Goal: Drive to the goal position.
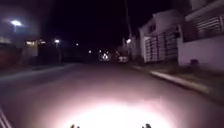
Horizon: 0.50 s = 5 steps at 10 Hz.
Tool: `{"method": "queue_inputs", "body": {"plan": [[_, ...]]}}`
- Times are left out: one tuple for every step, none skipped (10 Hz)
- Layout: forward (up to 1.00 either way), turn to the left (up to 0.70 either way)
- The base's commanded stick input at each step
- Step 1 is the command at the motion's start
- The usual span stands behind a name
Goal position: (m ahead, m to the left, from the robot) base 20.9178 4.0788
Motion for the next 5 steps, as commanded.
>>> {"method": "queue_inputs", "body": {"plan": [[0.7,0.0],[0.7,0.0],[0.7,0.0],[0.7,0.0],[0.7,0.0]]}}
